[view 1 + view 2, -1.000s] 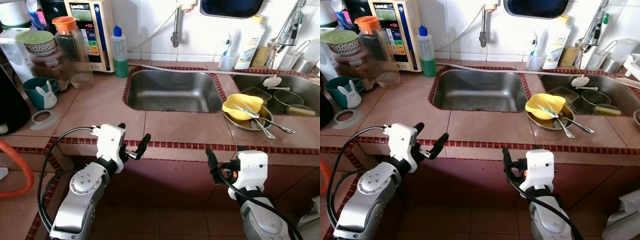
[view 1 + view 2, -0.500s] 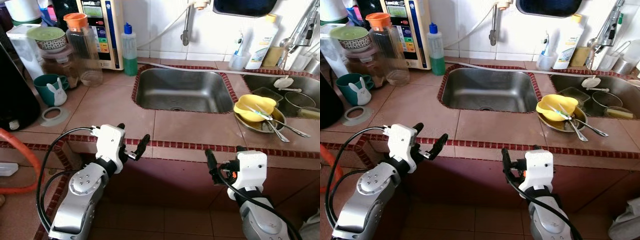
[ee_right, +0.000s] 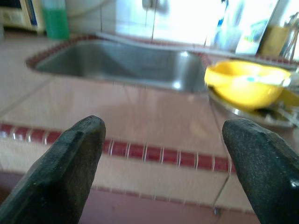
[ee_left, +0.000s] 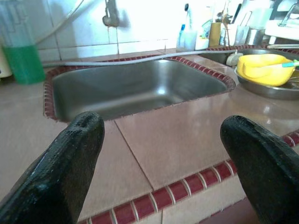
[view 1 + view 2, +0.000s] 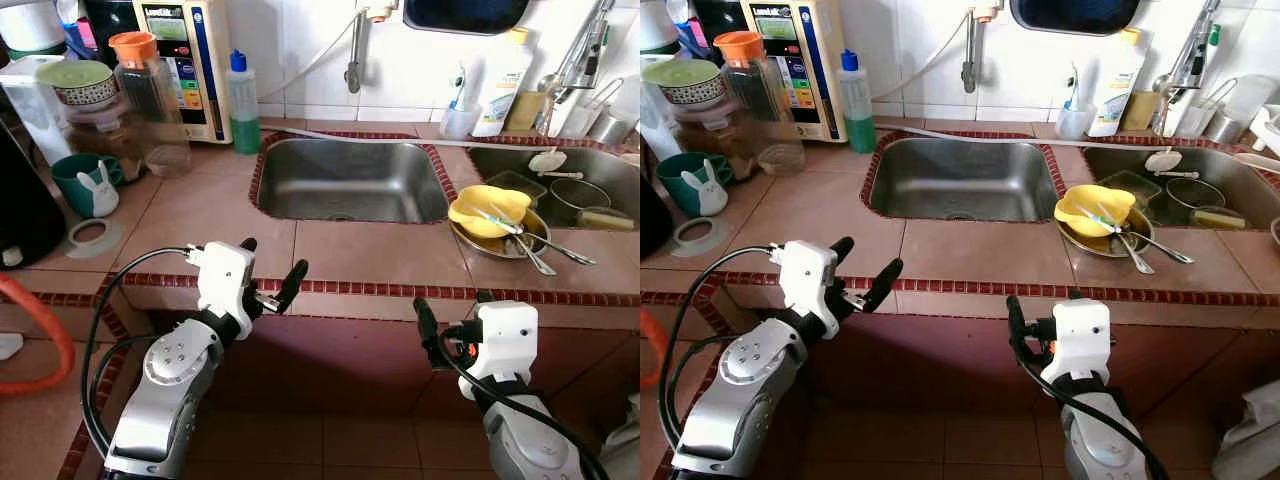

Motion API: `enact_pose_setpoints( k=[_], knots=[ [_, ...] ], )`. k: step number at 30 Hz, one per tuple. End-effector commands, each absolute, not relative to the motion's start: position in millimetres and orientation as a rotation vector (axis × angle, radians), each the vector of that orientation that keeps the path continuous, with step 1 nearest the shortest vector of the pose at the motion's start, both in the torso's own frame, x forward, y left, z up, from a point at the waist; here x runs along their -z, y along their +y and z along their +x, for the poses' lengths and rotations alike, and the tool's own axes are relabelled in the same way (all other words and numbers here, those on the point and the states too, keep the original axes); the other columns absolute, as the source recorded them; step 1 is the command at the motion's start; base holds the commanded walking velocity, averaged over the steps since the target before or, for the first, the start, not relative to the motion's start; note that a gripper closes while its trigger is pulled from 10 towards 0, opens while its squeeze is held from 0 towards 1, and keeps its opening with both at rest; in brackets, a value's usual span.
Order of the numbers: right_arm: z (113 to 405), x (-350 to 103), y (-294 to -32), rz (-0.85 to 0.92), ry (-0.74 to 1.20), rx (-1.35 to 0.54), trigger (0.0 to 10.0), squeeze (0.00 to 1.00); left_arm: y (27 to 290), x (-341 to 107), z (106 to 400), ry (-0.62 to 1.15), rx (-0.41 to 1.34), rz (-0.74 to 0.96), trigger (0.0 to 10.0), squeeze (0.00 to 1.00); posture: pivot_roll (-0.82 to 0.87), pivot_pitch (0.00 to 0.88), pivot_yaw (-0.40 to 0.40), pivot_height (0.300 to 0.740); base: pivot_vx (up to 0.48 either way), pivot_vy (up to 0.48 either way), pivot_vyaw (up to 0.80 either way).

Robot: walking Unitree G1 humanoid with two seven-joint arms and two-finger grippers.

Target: Kitchen organization

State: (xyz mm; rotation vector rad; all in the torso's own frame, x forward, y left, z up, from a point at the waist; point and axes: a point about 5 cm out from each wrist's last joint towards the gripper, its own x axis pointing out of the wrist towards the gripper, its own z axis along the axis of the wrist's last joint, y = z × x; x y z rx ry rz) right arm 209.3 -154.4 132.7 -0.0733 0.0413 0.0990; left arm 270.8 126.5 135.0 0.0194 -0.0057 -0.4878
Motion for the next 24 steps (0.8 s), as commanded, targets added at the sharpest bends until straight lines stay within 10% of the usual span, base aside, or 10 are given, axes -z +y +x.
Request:
enact_pose_setpoints(
  k=[1,24],
  knots=[
    [209.1,-144.5,-150.5,-0.076,-0.014,-0.125,10.0,0.00,127.5,-139.8,270.9,-0.028,0.488,0.022,10.0,0.00,0.08,0.000,0.007,0.740,0.259,0.000,0.00],
    [208.5,-155.7,-137.7,-0.082,-0.058,-0.209,10.0,0.00,125.9,-140.9,269.8,-0.044,0.492,0.021,10.0,0.00,0.08,0.000,0.003,0.740,0.184,0.032,0.00]
  ],
)
